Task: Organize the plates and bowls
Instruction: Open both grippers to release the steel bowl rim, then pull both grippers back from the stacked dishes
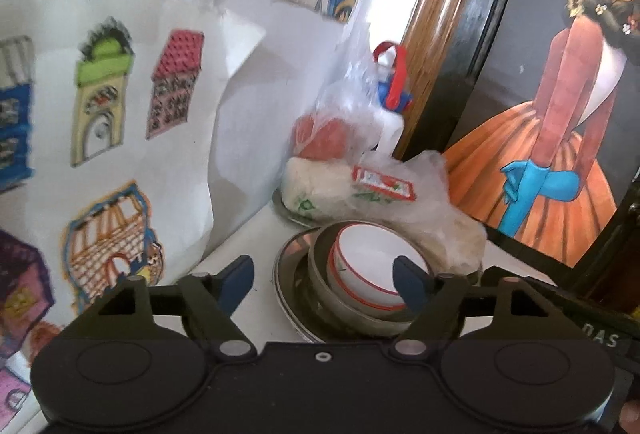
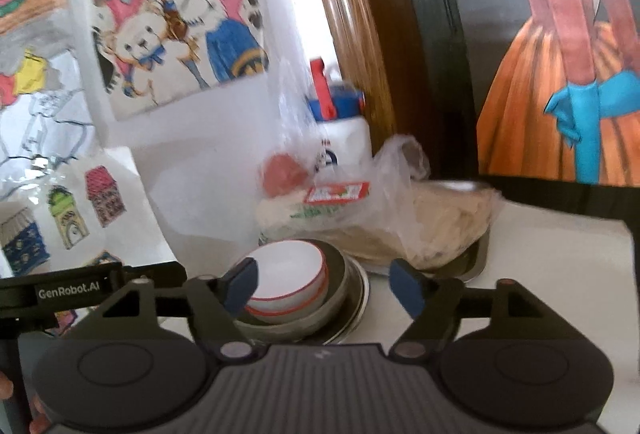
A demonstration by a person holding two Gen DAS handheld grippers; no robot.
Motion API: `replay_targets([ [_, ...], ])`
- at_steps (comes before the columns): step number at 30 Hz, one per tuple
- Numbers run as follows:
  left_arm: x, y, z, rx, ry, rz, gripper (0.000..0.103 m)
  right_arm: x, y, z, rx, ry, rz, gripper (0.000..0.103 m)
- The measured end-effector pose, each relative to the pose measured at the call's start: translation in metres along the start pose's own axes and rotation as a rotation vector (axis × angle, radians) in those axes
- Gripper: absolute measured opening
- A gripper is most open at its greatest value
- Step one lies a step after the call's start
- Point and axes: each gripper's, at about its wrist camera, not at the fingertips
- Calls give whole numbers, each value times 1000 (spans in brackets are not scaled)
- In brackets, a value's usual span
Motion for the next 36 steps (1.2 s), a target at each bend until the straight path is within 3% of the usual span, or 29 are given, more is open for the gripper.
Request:
replay_targets([
  [4, -1, 3, 24, -42, 16, -8, 93, 8, -2, 29, -36, 8, 17, 91],
  [11, -4, 14, 71, -123, 32, -31, 102, 31, 0, 77, -99, 29, 68, 102],
  [24, -7, 53, 146, -246, 44, -129, 102, 59, 28, 156, -176, 66, 75, 103],
  [36, -3, 96, 190, -286, 30, -191, 102, 66, 70, 198, -173, 135, 36, 103],
])
Point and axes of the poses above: each gripper's, at about its wrist camera, not at the fingertips, and z roughly against the way its jaws point, x to its left, y to its underside, and after that the axes turned 7 degrees about z, right-handed
